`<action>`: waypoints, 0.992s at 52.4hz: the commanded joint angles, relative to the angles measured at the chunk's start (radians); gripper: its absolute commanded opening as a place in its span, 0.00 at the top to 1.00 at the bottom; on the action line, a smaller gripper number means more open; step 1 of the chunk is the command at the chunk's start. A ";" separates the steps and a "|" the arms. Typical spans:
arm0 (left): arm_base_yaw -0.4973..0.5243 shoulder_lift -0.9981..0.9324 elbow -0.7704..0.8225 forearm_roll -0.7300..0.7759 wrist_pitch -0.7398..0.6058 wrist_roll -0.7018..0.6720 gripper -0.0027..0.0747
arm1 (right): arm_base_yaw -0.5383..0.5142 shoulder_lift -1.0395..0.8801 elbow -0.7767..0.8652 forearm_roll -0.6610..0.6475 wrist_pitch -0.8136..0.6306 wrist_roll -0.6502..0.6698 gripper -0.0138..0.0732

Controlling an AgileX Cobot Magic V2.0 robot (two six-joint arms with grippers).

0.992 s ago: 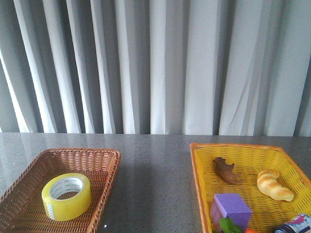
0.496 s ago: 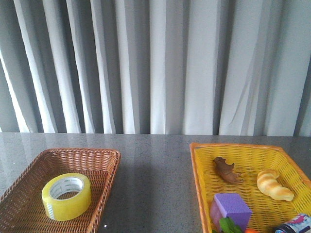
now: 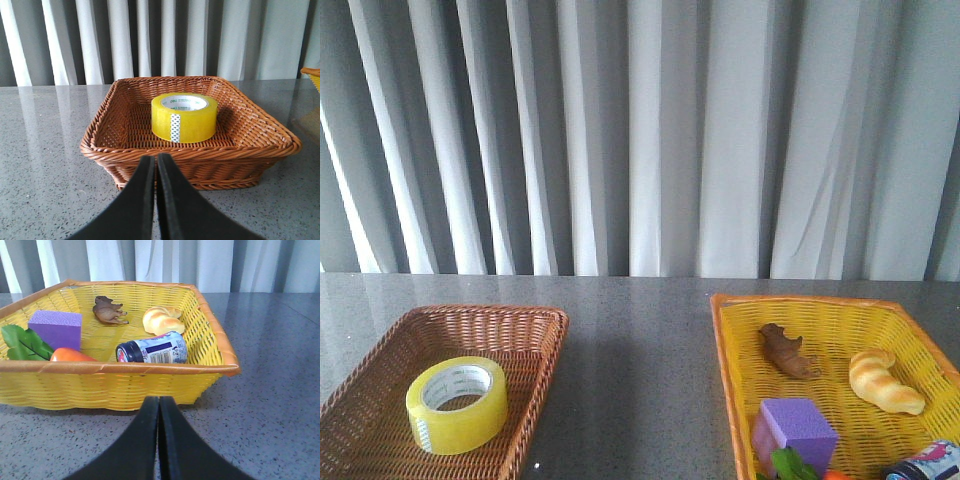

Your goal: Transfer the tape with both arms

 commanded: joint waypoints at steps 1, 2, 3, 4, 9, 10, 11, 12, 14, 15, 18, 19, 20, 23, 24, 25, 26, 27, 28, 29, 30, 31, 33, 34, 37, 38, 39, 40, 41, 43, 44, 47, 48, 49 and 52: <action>-0.005 -0.016 -0.023 -0.010 -0.076 -0.010 0.97 | -0.005 -0.014 0.008 -0.015 -0.083 0.000 0.85; -0.005 -0.016 -0.023 -0.010 -0.076 -0.010 0.97 | -0.005 -0.014 0.008 -0.016 -0.083 0.001 0.85; -0.005 -0.016 -0.023 -0.010 -0.076 -0.010 0.97 | -0.005 -0.014 0.008 -0.019 -0.083 0.001 0.85; -0.005 -0.016 -0.023 -0.010 -0.076 -0.010 0.97 | -0.005 -0.014 0.008 -0.021 -0.084 0.001 0.85; -0.005 -0.016 -0.023 -0.010 -0.076 -0.010 0.97 | -0.005 -0.014 0.008 -0.031 -0.098 0.002 0.85; -0.005 -0.016 -0.023 -0.010 -0.076 -0.010 0.97 | -0.005 -0.014 0.008 -0.034 -0.102 0.003 0.85; -0.005 -0.016 -0.023 -0.010 -0.076 -0.010 0.97 | -0.005 -0.014 0.008 -0.035 -0.108 0.003 0.85; -0.005 -0.016 -0.023 -0.010 -0.076 -0.010 0.97 | -0.005 -0.014 0.008 -0.035 -0.112 0.003 0.85; -0.005 -0.016 -0.023 -0.010 -0.076 -0.010 0.97 | -0.003 -0.014 0.008 -0.035 -0.117 0.004 0.85; -0.005 -0.016 -0.023 -0.010 -0.076 -0.010 0.97 | -0.003 -0.014 0.008 -0.035 -0.121 0.004 0.85; -0.005 -0.016 -0.023 -0.010 -0.076 -0.010 0.97 | 0.000 -0.014 0.008 -0.034 -0.133 0.011 0.85; -0.005 -0.016 -0.023 -0.010 -0.076 -0.010 0.97 | 0.000 -0.014 0.008 -0.035 -0.135 0.014 0.85; -0.005 -0.016 -0.023 -0.010 -0.076 -0.010 0.97 | 0.001 -0.014 0.008 -0.037 -0.137 0.018 0.85; -0.005 -0.016 -0.023 -0.010 -0.076 -0.010 0.97 | 0.001 -0.014 0.008 -0.037 -0.133 0.024 0.85; -0.005 -0.016 -0.023 -0.010 -0.076 -0.010 0.97 | 0.001 -0.014 0.008 -0.037 -0.131 0.024 0.85; -0.005 -0.016 -0.023 -0.010 -0.076 -0.010 0.97 | 0.001 -0.014 0.008 -0.037 -0.131 0.025 0.85; -0.005 -0.016 -0.023 -0.010 -0.076 -0.010 0.97 | 0.001 -0.014 0.008 -0.037 -0.131 0.026 0.85; -0.005 -0.016 -0.023 -0.010 -0.076 -0.010 0.97 | 0.001 -0.014 0.008 -0.037 -0.133 0.028 0.85; -0.005 -0.016 -0.023 -0.010 -0.076 -0.010 0.97 | 0.001 -0.014 0.008 -0.037 -0.136 0.028 0.85; -0.005 -0.016 -0.023 -0.010 -0.076 -0.010 0.97 | 0.001 -0.014 0.008 -0.037 -0.138 0.028 0.85; -0.005 -0.016 -0.023 -0.010 -0.076 -0.010 0.97 | 0.001 -0.014 0.008 -0.037 -0.140 0.028 0.85; -0.005 -0.016 -0.023 -0.010 -0.076 -0.010 0.97 | 0.001 -0.014 0.008 -0.035 -0.143 0.028 0.85; -0.005 -0.016 -0.023 -0.010 -0.076 -0.010 0.97 | 0.001 -0.014 0.008 -0.035 -0.145 0.028 0.85; -0.005 -0.016 -0.023 -0.010 -0.076 -0.010 0.97 | 0.001 -0.014 0.008 -0.035 -0.145 0.028 0.85; -0.005 -0.016 -0.023 -0.010 -0.076 -0.010 0.97 | 0.001 -0.014 0.008 -0.035 -0.138 0.028 0.85; -0.005 -0.016 -0.023 -0.010 -0.076 -0.010 0.97 | 0.001 -0.013 0.008 -0.035 -0.136 0.028 0.85; -0.005 -0.016 -0.023 -0.010 -0.076 -0.010 0.97 | 0.001 -0.013 0.008 -0.035 -0.134 0.028 0.85; -0.005 -0.016 -0.023 -0.010 -0.076 -0.010 0.97 | 0.001 -0.013 0.008 -0.035 -0.133 0.028 0.85; -0.005 -0.016 -0.023 -0.010 -0.076 -0.010 0.97 | 0.001 -0.013 0.008 -0.035 -0.132 0.028 0.85; -0.005 -0.016 -0.023 -0.010 -0.076 -0.010 0.97 | 0.001 -0.013 0.008 -0.035 -0.132 0.028 0.85; -0.005 -0.016 -0.023 -0.010 -0.076 -0.010 0.97 | 0.001 -0.013 0.008 -0.035 -0.131 0.028 0.85; -0.005 -0.016 -0.023 -0.010 -0.076 -0.010 0.97 | 0.001 -0.013 0.008 -0.035 -0.131 0.028 0.85; -0.005 -0.016 -0.023 -0.010 -0.076 -0.010 0.97 | 0.001 -0.013 0.008 -0.035 -0.131 0.028 0.85; -0.005 -0.016 -0.023 -0.010 -0.076 -0.010 0.97 | 0.001 -0.013 0.008 -0.035 -0.131 0.028 0.85; -0.005 -0.016 -0.023 -0.010 -0.076 -0.010 0.97 | 0.001 -0.013 0.008 -0.035 -0.132 0.027 0.85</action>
